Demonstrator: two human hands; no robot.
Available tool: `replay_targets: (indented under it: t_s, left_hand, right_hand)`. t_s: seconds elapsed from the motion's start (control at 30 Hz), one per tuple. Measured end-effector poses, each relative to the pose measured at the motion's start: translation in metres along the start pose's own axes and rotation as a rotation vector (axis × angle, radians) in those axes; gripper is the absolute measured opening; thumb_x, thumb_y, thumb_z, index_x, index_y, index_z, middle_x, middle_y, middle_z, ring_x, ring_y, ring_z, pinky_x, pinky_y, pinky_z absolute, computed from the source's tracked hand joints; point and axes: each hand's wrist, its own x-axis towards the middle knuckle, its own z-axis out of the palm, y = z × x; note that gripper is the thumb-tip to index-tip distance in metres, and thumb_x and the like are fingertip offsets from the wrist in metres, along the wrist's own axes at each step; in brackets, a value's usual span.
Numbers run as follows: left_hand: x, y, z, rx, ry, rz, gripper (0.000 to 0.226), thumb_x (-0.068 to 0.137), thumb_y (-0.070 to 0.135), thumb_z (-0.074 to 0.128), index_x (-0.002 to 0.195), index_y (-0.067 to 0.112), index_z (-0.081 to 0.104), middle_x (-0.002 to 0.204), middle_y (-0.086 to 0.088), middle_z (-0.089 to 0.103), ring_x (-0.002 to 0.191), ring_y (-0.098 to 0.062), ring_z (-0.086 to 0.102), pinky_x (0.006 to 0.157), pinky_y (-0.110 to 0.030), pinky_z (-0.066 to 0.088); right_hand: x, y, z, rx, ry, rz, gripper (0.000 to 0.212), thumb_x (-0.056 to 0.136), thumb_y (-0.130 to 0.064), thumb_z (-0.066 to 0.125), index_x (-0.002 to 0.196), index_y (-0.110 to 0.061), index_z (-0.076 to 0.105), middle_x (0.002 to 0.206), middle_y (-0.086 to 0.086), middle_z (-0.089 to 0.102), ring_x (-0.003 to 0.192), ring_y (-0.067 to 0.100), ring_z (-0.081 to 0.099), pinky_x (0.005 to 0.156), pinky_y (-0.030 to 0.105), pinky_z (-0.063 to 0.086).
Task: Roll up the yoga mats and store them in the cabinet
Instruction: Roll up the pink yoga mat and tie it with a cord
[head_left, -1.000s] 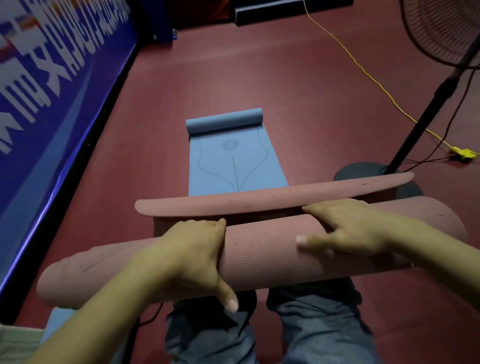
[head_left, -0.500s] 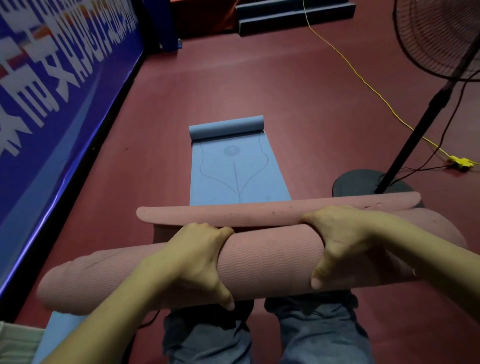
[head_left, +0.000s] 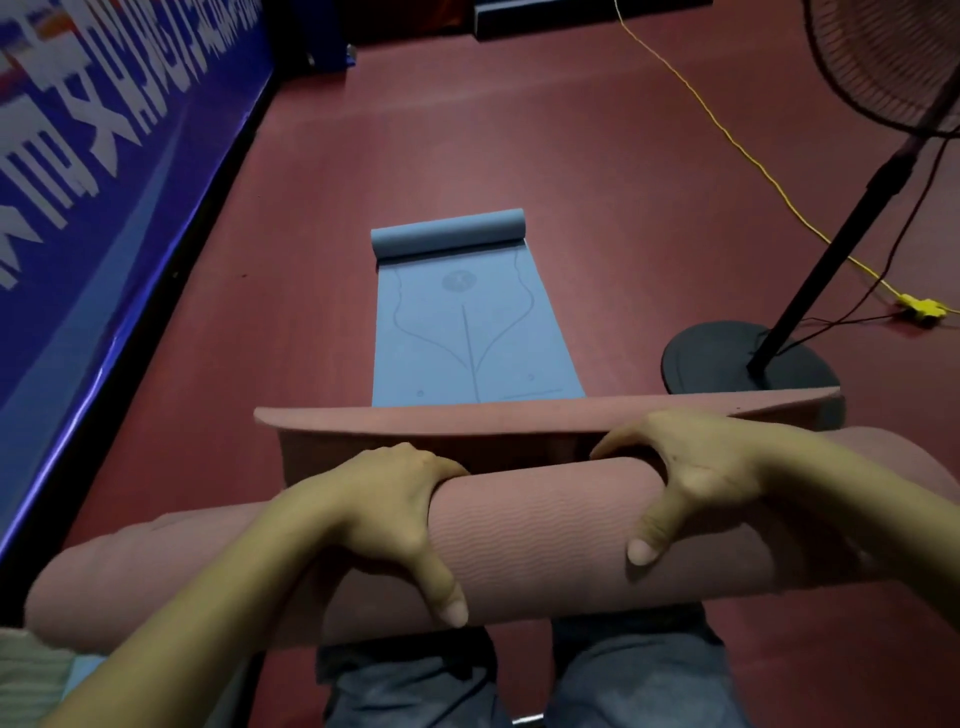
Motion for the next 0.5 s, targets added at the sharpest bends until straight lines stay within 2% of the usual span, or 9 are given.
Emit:
replay_targets:
  t_s: [0.03,0.1,0.2,0.3,0.37,0.4,0.47,0.5]
  left_hand:
    - [0.002,-0.003,0.000,-0.029,0.011,0.018,0.115,0.028,0.079,0.089,0.134,0.048,0.056,0.115,0.031,0.063,0.107,0.004,0.059,0.097,-0.025,0.050]
    - [0.004,-0.011,-0.003,-0.119,0.092,0.049,0.121,0.028,0.076,0.091,0.140,0.047,0.053,0.128,0.033,0.059,0.117,0.007,0.056,0.104,-0.025,0.047]
    - [0.006,-0.031,-0.007,-0.306,0.270,0.093,0.108,0.037,0.067,0.096,0.135,0.039,0.063,0.128,0.032,0.062,0.119,0.012,0.056,0.108,-0.027,0.046]
    - [0.007,-0.038,-0.011,-0.294,0.368,0.112,0.082,0.052,0.078,0.083,0.125,0.042,0.071,0.121,0.030,0.069,0.115,0.009,0.061,0.104,-0.032,0.051]
    - [0.006,-0.032,-0.016,-0.150,0.356,0.081,0.088,0.057,0.095,0.062,0.130,0.047,0.067,0.127,0.025,0.068,0.119,0.003,0.062,0.102,-0.035,0.052]
    - [0.006,-0.029,-0.018,-0.079,0.327,0.060,0.090,0.059,0.097,0.057,0.134,0.047,0.063,0.131,0.023,0.067,0.121,-0.001,0.062,0.103,-0.035,0.051]
    - [0.003,-0.023,-0.022,-0.030,0.270,0.019,0.087,0.066,0.087,0.065,0.141,0.045,0.057,0.137,0.020,0.064,0.124,-0.004,0.060,0.103,-0.034,0.049]
    - [0.003,-0.020,-0.023,-0.023,0.242,0.007,0.094,0.063,0.085,0.070,0.145,0.043,0.054,0.139,0.020,0.062,0.124,-0.004,0.059,0.104,-0.034,0.049]
  right_hand:
    - [-0.003,0.000,-0.005,0.017,0.010,0.020,0.104,0.045,-0.075,0.088,0.137,-0.036,0.059,0.127,-0.028,0.059,0.116,-0.001,0.057,0.101,0.024,0.047]
    - [-0.008,-0.001,-0.012,0.016,0.093,0.025,0.109,0.046,-0.081,0.084,0.141,-0.036,0.056,0.134,-0.025,0.054,0.121,-0.001,0.052,0.105,0.025,0.043]
    - [-0.008,0.003,-0.015,-0.018,0.256,0.038,0.096,0.057,-0.091,0.065,0.136,-0.038,0.060,0.127,-0.019,0.063,0.114,0.005,0.058,0.099,0.029,0.048]
    - [0.001,0.005,-0.010,-0.079,0.348,0.056,0.064,0.082,-0.079,0.053,0.130,-0.037,0.063,0.116,-0.009,0.072,0.103,0.016,0.065,0.091,0.039,0.052]
    - [0.007,0.004,-0.007,-0.130,0.387,0.061,0.066,0.084,-0.078,0.035,0.125,-0.037,0.065,0.110,-0.006,0.074,0.100,0.021,0.066,0.087,0.042,0.053]
    - [0.010,0.005,-0.006,-0.132,0.394,0.061,0.070,0.082,-0.079,0.027,0.123,-0.036,0.065,0.109,-0.006,0.074,0.098,0.022,0.066,0.086,0.043,0.054]
    - [0.010,0.006,-0.007,-0.115,0.359,0.049,0.079,0.079,-0.086,0.022,0.124,-0.037,0.064,0.108,-0.009,0.074,0.097,0.019,0.066,0.086,0.041,0.053]
    - [0.008,0.005,-0.009,-0.116,0.324,0.047,0.084,0.075,-0.094,0.026,0.128,-0.038,0.062,0.111,-0.012,0.073,0.099,0.017,0.066,0.087,0.040,0.053]
